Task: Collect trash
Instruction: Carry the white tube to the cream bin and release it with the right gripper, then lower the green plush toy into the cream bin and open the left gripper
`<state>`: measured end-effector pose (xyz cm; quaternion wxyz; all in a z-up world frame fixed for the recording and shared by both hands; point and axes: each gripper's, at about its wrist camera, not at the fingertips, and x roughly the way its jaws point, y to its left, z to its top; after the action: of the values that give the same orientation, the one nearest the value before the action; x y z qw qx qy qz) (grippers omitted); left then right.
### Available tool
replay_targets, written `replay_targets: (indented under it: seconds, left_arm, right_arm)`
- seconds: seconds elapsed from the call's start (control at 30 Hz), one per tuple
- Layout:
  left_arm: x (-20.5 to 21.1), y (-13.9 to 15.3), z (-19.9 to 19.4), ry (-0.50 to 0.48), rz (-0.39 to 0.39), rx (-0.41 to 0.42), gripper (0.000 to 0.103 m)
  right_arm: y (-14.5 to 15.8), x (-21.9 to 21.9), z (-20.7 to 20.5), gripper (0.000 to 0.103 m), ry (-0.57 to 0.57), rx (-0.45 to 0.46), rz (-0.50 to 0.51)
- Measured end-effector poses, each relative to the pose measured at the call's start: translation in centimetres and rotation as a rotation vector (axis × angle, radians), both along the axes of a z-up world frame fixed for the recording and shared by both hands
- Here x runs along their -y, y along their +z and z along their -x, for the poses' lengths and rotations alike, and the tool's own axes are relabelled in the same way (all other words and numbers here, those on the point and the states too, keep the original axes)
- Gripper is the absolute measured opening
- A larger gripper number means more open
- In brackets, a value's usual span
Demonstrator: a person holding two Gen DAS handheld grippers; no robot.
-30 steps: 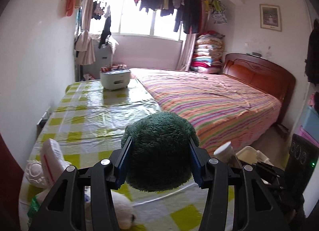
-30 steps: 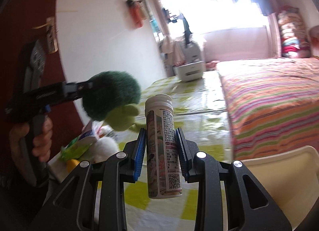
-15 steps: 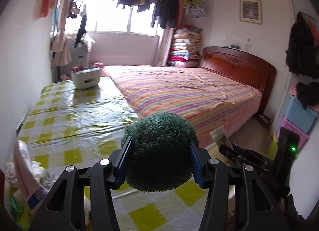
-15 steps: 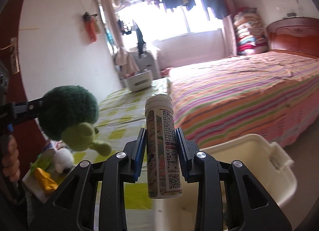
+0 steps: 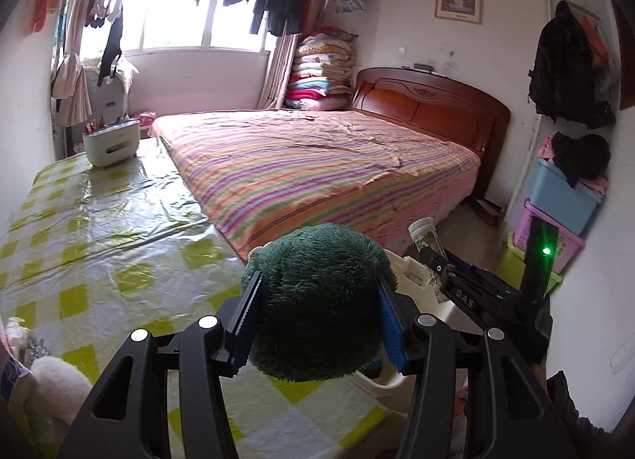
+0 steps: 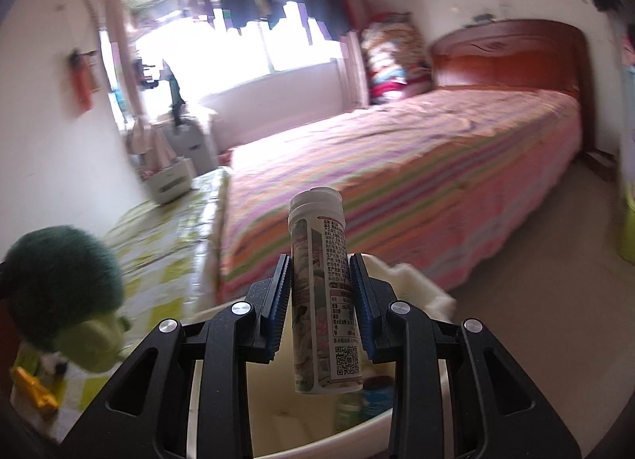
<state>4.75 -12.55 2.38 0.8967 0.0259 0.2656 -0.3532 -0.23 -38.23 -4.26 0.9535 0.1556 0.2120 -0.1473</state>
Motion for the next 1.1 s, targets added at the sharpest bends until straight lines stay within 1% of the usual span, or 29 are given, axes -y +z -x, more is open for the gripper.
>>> replay_targets:
  seconds: [0.1,0.2,0.3,0.4,0.53,0.57,0.87,1.1]
  left_arm:
    - [0.7,-0.2,0.2,-0.013,-0.004,-0.009,0.051]
    - [1.3,-0.3,0.3,-0.022,-0.005,-0.018,0.051]
    - [1.7,-0.3,0.4,-0.027,-0.011,-0.02,0.051]
    - [2.1,-0.3,0.5,-0.029,-0.02,-0.02,0.051]
    - [2.6,-0.5,0.7,-0.037,-0.031,-0.022,0.051]
    - [2.8,-0.6,0.8,-0.041,-0.035,-0.022,0.051]
    - [4.7,-1.2,1.2,-0.065,-0.051,-0.043,0.052]
    - [6.5,-1.6,0.7,-0.076,-0.048,-0.063,0.052]
  right_arm:
    - [-0.9,1.5,0.0,0.03,-0.064,-0.04,-0.011]
    - [-1.8,2.3,-0.5,0.032,-0.092,-0.084,-0.028]
    - [-2.0,2.4,-0.4,0.033,-0.106,-0.091,-0.026]
    - [-1.8,2.1,-0.3,0.047,-0.117,-0.081,-0.021]
    - [-1.1,1.9,0.7,0.058,-0.144,-0.046,-0.03]
    - [-1.0,2.0,0.8,0.059,-0.153,-0.041,-0.035]
    - [-0.8,3.9,2.8,0.061,-0.218,0.023,-0.114]
    - [-0.7,4.0,3.4,0.061,-0.231,0.054,-0.129]
